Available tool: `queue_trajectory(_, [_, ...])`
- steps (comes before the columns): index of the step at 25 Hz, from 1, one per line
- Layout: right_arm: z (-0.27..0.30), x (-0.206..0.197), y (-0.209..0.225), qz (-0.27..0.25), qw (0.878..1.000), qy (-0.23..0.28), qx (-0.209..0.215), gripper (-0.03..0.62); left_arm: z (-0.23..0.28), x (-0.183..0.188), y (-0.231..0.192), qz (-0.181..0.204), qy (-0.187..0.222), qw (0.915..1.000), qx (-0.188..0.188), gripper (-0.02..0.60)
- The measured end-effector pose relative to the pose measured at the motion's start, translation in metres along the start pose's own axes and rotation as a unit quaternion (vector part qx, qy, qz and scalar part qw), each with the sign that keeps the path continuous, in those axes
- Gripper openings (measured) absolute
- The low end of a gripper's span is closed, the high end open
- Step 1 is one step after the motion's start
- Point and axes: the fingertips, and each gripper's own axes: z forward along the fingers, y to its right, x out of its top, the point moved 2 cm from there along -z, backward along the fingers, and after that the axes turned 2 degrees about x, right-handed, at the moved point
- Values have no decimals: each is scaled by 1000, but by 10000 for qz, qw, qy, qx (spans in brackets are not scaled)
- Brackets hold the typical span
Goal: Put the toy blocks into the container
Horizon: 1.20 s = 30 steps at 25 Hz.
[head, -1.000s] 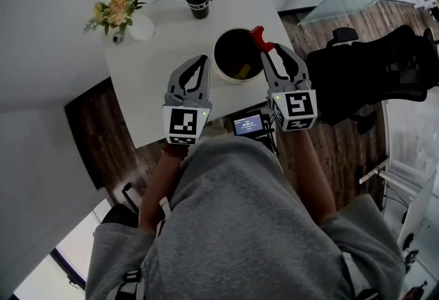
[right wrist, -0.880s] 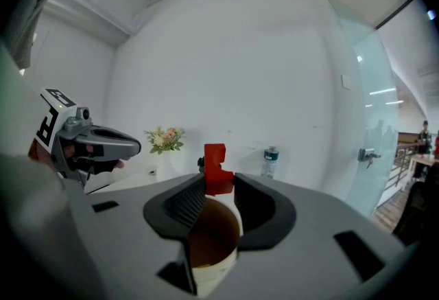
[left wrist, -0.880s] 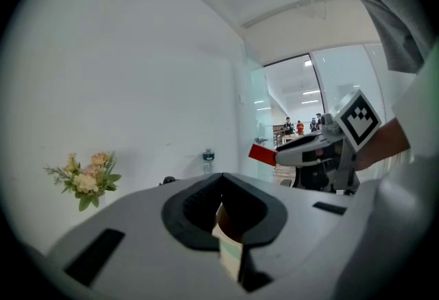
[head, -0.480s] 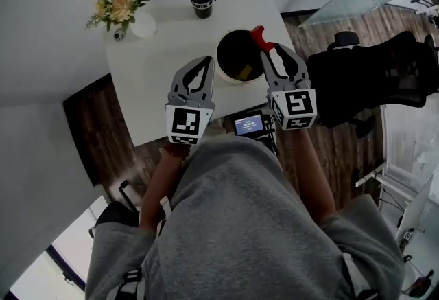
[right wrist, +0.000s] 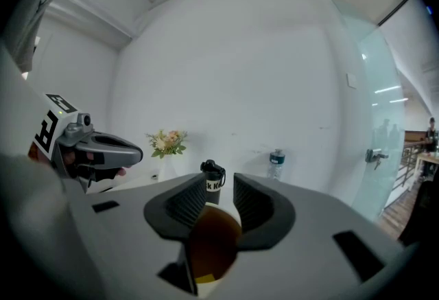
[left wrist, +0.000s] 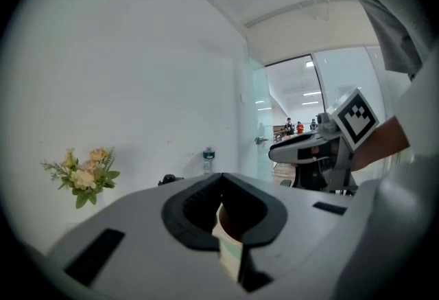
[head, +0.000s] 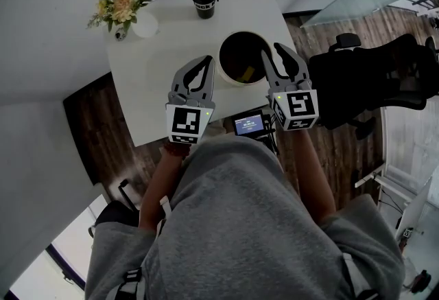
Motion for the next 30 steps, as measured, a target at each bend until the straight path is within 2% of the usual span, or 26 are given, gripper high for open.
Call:
queue_trajectory(9, [-5,11,-2,-93,9995,300,-30,83,3,0,-1,-7,32,10000,-28,8])
queue_trajectory(19, [-9,5,1,-212,9992,286,-189,8,5,-6,4,64,-52,9999,-110,8])
queue_trajectory(30, [-10,-1,0,-210,9994,232,-169,5,7,-9,6,73,-84,9998,-156,8])
